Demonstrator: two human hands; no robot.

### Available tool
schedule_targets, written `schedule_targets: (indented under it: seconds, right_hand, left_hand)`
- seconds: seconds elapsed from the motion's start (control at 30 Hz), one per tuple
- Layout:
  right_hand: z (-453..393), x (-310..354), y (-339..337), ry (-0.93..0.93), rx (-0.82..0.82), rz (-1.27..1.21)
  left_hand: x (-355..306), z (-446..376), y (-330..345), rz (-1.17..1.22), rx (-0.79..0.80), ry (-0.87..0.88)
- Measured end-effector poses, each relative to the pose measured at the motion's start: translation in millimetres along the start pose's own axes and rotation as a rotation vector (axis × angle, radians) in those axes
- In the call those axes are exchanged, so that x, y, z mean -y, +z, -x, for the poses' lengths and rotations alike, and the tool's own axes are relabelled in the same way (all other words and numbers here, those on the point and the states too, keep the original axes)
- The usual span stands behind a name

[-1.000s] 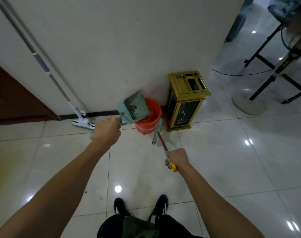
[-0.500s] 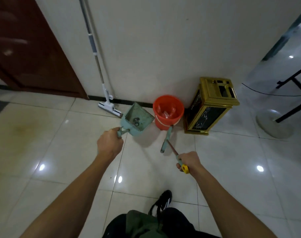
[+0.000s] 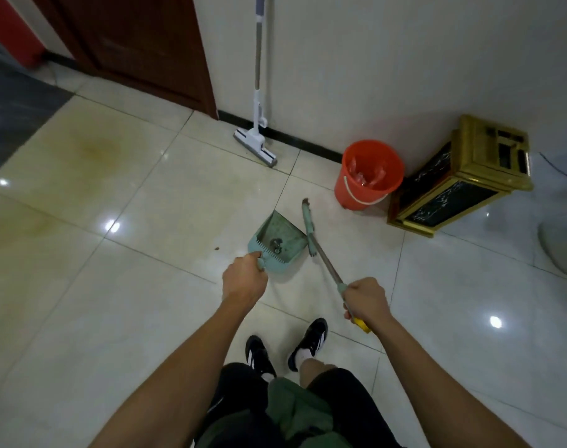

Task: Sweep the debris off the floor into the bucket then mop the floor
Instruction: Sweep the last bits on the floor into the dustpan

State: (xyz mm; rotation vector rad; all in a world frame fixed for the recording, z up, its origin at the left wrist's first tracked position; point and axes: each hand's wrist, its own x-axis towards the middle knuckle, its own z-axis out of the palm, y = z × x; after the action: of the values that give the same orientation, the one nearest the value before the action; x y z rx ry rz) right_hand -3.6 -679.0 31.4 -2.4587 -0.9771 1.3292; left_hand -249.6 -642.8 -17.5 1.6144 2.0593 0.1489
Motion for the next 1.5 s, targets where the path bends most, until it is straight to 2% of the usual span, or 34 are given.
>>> schedule_targets:
  seconds: [0.3,0.77,1.13,1.5]
  right_hand:
    - [-3,17,8,-0.04,0.116,0.244]
    - [-15,40,17,-0.024,0.234,0.319]
    - [-24,50,11,-0.058,0.226,0.309]
    - [-24,73,17,-0.101,0.266,0.26]
  left_hand:
    - [3,12,43,-0.045,0.096,-0.022]
    - [-29,12,66,-0.153,0.252,0.059]
    - [-10,14,65,-0.066,0.193,-0.056]
    - [43,25,9,0.012,0.113,-0.245]
